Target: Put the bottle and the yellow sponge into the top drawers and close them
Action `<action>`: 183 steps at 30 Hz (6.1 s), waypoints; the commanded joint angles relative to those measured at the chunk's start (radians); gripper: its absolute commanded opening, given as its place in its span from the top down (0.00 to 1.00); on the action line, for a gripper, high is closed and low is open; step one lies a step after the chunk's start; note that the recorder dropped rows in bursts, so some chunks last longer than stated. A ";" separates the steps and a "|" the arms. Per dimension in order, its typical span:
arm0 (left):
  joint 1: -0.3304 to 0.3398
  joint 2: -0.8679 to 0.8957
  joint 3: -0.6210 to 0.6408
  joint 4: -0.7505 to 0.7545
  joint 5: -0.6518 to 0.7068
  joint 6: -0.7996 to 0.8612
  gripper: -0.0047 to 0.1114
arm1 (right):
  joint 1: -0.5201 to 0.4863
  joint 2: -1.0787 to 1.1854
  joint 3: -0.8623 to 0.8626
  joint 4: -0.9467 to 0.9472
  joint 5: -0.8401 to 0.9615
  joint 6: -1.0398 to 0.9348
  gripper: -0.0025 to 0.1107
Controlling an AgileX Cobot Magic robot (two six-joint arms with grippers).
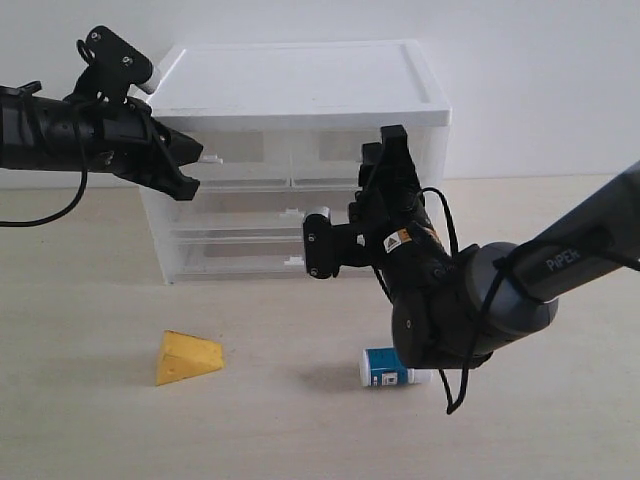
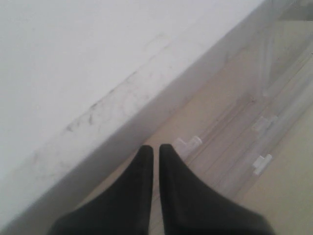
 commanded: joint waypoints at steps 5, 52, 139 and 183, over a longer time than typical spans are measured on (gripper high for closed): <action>0.011 0.002 -0.027 -0.041 -0.072 0.003 0.93 | -0.020 0.003 -0.037 -0.041 -0.010 -0.005 0.70; 0.011 0.002 -0.027 -0.033 -0.075 0.003 0.93 | -0.001 0.003 -0.022 0.085 -0.010 -0.173 0.71; 0.011 0.002 -0.027 -0.033 -0.071 0.003 0.93 | 0.063 -0.080 0.066 0.265 -0.010 -0.191 0.98; 0.011 0.002 -0.027 -0.033 -0.057 0.003 0.93 | 0.048 -0.078 -0.011 0.192 -0.010 -0.225 0.85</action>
